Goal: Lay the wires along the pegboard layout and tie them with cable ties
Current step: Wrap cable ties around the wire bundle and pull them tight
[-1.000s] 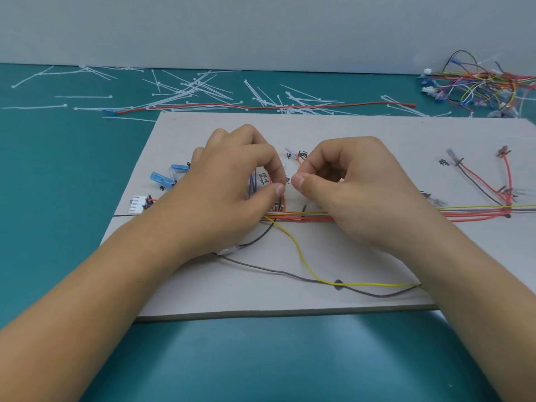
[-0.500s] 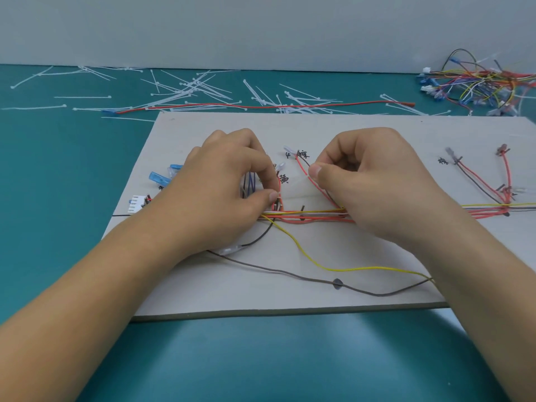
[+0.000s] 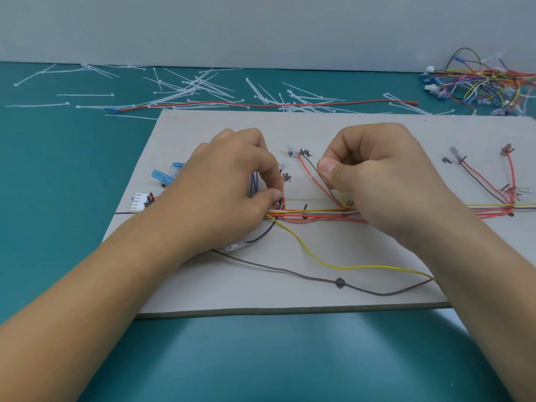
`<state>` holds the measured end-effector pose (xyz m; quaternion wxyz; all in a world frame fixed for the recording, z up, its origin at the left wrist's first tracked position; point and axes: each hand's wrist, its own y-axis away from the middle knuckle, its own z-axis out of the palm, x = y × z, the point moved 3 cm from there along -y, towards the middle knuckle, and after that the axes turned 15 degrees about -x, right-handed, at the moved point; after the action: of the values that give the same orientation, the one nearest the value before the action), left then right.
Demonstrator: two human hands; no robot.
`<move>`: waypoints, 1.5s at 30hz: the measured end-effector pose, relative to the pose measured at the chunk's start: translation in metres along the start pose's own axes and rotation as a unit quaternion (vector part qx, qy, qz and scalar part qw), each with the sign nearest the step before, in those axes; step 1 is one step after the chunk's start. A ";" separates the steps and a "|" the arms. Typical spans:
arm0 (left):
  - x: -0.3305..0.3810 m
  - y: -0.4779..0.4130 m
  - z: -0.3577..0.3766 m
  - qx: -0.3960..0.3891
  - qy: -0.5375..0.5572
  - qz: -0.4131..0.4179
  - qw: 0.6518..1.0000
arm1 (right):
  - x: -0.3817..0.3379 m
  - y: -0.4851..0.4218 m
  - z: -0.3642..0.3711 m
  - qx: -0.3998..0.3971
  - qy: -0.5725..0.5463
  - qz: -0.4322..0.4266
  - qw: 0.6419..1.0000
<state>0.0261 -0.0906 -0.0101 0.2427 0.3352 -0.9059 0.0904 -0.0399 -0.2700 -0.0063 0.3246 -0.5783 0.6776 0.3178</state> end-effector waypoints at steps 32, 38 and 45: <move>-0.020 0.039 -0.039 0.062 0.031 0.010 0.998 | -0.017 0.016 -0.023 -0.058 0.015 -0.071 0.996; -0.010 0.042 -0.026 -0.094 0.027 0.026 0.995 | -0.018 0.024 -0.014 -0.249 0.095 -0.044 0.963; -0.009 0.040 -0.018 -0.165 0.058 0.009 0.985 | -0.012 0.028 -0.007 -0.316 0.183 -0.001 0.931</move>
<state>0.0123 -0.0491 0.0014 0.3459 0.2763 -0.8958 -0.0387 -0.0671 -0.2652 0.0088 -0.0046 -0.6998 0.5892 0.4039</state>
